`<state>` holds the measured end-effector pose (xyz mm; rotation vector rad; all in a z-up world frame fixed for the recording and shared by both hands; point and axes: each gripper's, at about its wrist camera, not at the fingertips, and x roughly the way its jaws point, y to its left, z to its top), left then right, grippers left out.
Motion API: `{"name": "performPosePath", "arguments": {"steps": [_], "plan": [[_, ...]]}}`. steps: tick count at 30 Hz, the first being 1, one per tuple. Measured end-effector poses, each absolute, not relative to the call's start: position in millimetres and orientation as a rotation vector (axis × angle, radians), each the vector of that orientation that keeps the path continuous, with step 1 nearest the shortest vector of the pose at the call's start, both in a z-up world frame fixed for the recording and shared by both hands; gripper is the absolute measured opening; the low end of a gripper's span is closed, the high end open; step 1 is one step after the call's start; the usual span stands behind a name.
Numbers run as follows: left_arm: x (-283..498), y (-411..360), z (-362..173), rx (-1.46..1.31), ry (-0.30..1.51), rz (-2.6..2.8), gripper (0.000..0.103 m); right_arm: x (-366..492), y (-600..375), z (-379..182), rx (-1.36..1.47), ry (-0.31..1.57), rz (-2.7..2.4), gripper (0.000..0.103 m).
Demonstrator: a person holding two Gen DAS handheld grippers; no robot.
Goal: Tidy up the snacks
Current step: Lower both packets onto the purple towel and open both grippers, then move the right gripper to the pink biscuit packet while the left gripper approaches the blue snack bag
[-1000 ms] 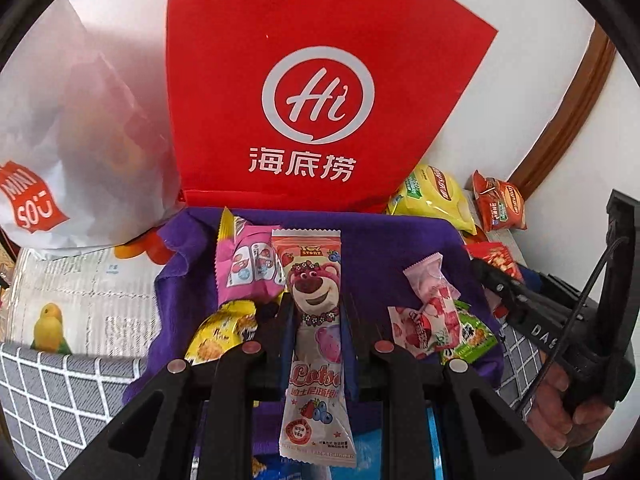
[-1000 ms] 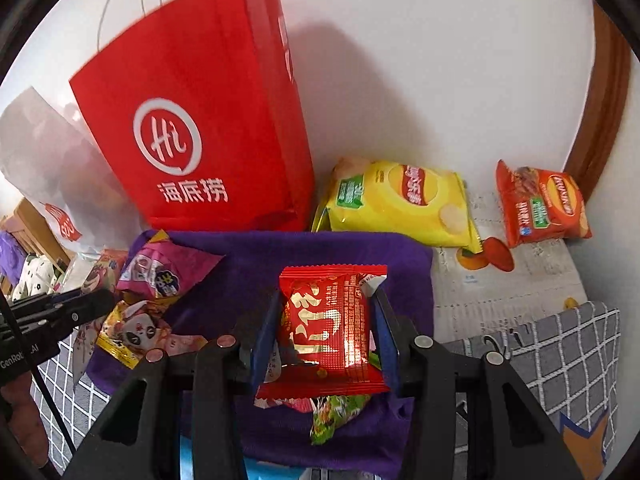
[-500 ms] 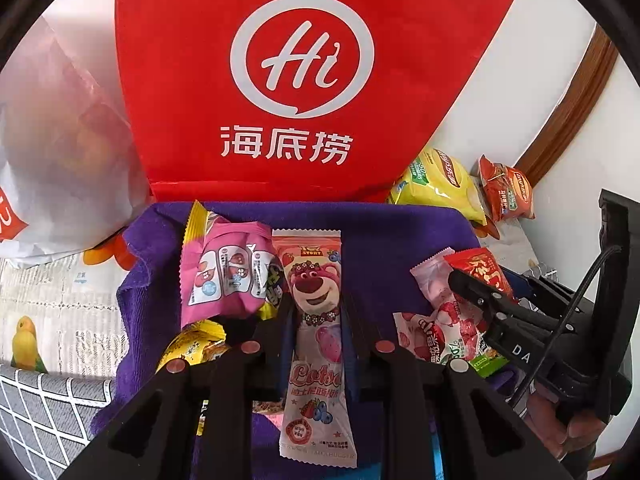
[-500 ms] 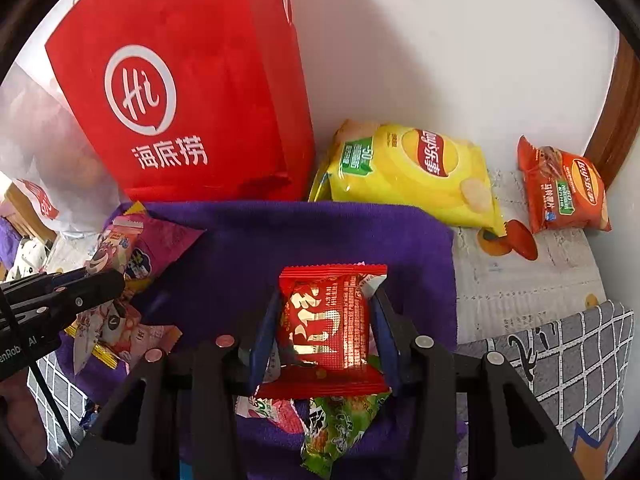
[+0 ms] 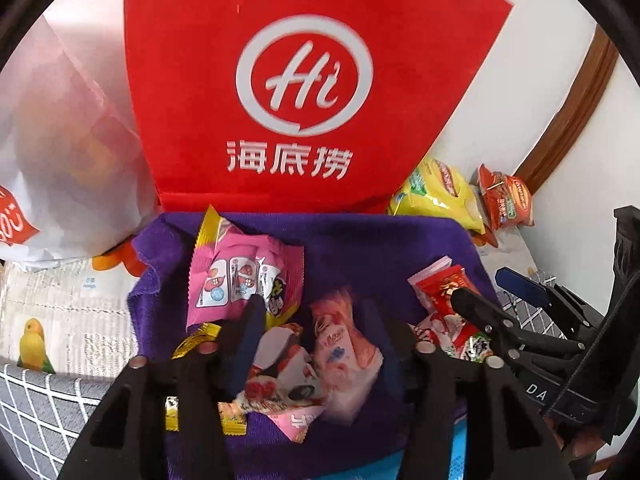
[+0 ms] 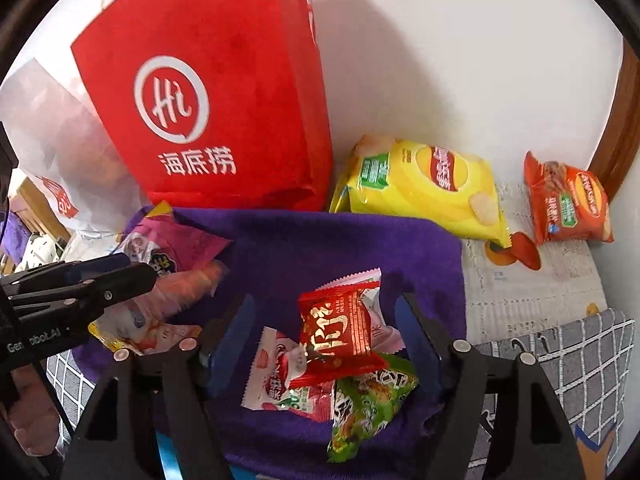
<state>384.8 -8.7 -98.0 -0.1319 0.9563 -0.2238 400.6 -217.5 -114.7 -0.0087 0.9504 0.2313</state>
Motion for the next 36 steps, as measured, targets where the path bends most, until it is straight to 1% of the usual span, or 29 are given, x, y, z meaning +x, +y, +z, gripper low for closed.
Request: {"name": "performPosePath", "arguments": {"steps": [10,17,20,27,31,36], "plan": [[336,2,-54,-0.138,0.881,-0.217,0.054,358,-211,-71,-0.011,0.886,0.185,0.073],[286,16,-26,-0.141,0.837,-0.204,0.055,312,-207,-38,-0.012,0.831,0.117,0.077],[264,20,-21,-0.141,0.825,-0.195,0.055,283,-208,-21,0.001,0.771,0.132,0.077],[214,32,-13,-0.158,0.800,-0.177,0.054,231,-200,-4,-0.020,0.723,0.141,0.077],[190,35,-14,-0.154,0.797,-0.170,0.054,203,-193,-3,-0.034,0.685,0.138,0.077],[166,42,-22,-0.164,0.804,-0.171,0.054,177,-193,-13,0.008,0.715,0.168,0.077]]}}
